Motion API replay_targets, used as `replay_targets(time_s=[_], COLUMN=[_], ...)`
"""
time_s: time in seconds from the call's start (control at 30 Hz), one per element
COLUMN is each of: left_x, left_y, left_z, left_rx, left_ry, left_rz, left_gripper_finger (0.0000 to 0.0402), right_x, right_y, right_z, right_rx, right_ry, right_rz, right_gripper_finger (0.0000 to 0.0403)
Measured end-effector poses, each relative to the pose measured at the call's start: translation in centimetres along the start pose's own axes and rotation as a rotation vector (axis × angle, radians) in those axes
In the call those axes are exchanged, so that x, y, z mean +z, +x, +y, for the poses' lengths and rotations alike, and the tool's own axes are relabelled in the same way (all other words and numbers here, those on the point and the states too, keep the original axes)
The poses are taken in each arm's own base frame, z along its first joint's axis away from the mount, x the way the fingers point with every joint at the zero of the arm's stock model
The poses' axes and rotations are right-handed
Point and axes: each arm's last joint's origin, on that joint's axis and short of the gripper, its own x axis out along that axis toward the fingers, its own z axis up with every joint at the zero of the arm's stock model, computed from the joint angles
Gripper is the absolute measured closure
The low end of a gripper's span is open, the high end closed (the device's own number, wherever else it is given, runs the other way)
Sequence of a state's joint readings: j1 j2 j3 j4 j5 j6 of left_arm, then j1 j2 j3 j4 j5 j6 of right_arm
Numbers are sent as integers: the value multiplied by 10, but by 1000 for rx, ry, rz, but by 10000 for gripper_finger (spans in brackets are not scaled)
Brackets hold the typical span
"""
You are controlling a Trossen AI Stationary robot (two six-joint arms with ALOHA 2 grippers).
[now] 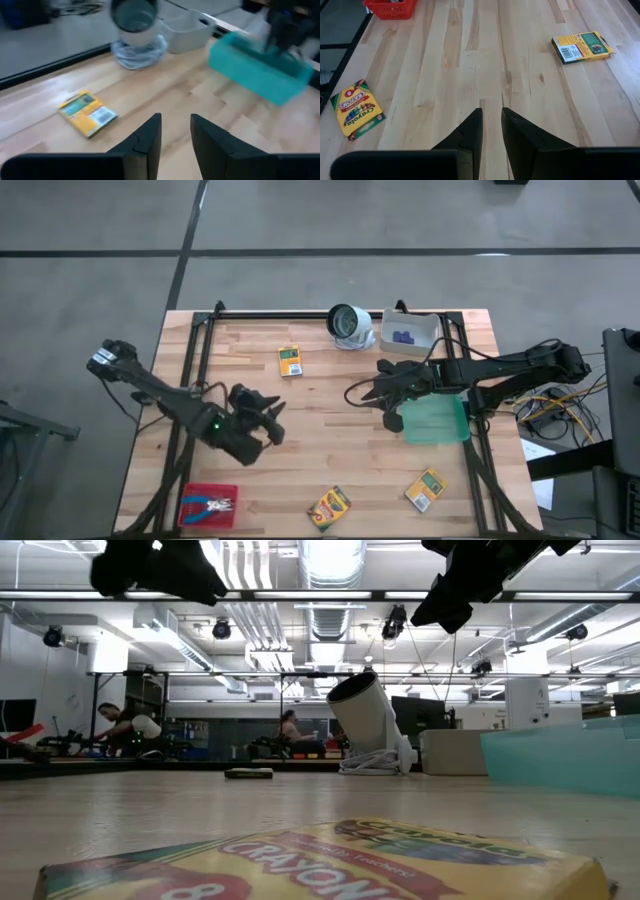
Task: Pick & Place School Supplies
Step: Put the crayon box into the green bin
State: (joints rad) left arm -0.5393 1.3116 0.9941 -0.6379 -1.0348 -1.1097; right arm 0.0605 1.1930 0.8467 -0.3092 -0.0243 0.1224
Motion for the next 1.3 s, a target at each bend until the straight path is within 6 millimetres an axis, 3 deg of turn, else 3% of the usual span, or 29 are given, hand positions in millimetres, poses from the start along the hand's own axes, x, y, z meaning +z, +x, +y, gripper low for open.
replay_targets(time_s=[0.23,0.4,0.57,0.7,1.03,1.3], left_x=[-6,-3,3,14,16,18], left_y=[23,44,68,84,115,149], left_z=[30,72,120,147,180,199], left_rx=[-192,-311,-345,-353,-109,-54], left_ry=[-50,-174,-313,-367,-437,-519], left_rz=[20,-8,14,43,122,173], left_gripper_finger=[294,294,294,294,294,294], right_x=[0,0,0,0,0,0], right_y=[0,0,0,0,0,0], right_z=[0,0,0,0,0,0], right_rx=[0,0,0,0,0,0], right_ry=[-2,-2,-1,-1,-1,-1], right_rz=[0,0,0,0,0,0], right_gripper_finger=[335,335,335,335,335,335])
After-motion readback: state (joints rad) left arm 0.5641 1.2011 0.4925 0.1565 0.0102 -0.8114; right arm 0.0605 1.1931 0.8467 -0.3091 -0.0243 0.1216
